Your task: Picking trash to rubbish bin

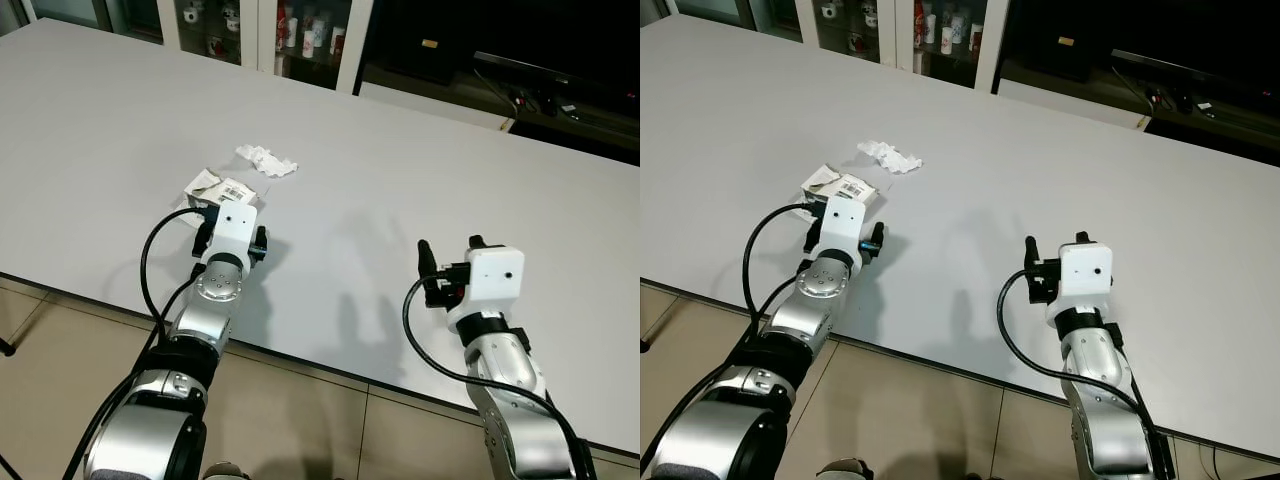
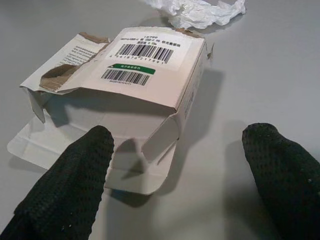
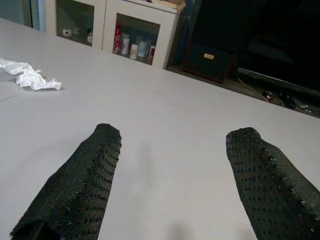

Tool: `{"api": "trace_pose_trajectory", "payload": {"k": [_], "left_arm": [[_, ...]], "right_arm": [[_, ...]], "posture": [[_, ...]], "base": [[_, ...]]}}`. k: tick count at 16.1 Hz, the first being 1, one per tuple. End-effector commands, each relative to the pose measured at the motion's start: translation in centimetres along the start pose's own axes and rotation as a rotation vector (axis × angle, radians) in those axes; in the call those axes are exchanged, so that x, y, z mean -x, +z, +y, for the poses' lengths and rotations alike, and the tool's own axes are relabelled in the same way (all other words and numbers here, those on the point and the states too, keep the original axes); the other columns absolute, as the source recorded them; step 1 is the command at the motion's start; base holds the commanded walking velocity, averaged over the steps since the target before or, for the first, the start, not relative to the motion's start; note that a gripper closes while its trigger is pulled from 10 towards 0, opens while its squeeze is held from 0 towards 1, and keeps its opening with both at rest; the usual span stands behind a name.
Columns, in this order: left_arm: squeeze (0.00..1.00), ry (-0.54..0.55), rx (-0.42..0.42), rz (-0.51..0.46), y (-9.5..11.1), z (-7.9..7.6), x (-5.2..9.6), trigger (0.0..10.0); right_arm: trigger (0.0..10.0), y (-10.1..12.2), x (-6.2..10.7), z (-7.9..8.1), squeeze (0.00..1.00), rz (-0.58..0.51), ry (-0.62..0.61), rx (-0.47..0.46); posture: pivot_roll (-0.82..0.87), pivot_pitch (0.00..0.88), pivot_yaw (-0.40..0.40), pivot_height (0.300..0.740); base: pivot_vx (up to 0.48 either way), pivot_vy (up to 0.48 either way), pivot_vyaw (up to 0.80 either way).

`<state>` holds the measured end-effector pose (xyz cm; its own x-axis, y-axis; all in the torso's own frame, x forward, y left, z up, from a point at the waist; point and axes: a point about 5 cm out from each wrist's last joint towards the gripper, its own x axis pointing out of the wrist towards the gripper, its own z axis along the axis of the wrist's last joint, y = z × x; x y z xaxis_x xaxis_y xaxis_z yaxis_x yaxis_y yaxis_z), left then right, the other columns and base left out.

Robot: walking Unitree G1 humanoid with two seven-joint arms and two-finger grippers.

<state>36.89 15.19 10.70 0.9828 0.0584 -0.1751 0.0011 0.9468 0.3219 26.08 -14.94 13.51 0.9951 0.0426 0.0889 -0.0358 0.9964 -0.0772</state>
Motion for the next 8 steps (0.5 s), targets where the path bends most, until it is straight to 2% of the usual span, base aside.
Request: {"api": "trace_pose_trajectory", "payload": {"k": [1, 8], "left_arm": [[0.00, -0.025, -0.022, -0.005, 0.34, -0.40, -0.19, 10.0], [0.00, -0.038, -0.052, 0.011, -0.21, -0.68, -0.40, 10.0]], "right_arm": [[10.0, 0.03, 0.37, -0.44, 0.00, 0.007, -0.024, 0.001], [10.0, 0.02, 1.29, -0.94, 0.00, 0.018, -0.049, 0.005]], "posture": [[0.17, 0.106, -0.131, 0.740], [0.13, 0.111, -0.124, 0.740]], "base": [[0.000, 0.000, 0.00], [0.000, 0.000, 0.00]]}}
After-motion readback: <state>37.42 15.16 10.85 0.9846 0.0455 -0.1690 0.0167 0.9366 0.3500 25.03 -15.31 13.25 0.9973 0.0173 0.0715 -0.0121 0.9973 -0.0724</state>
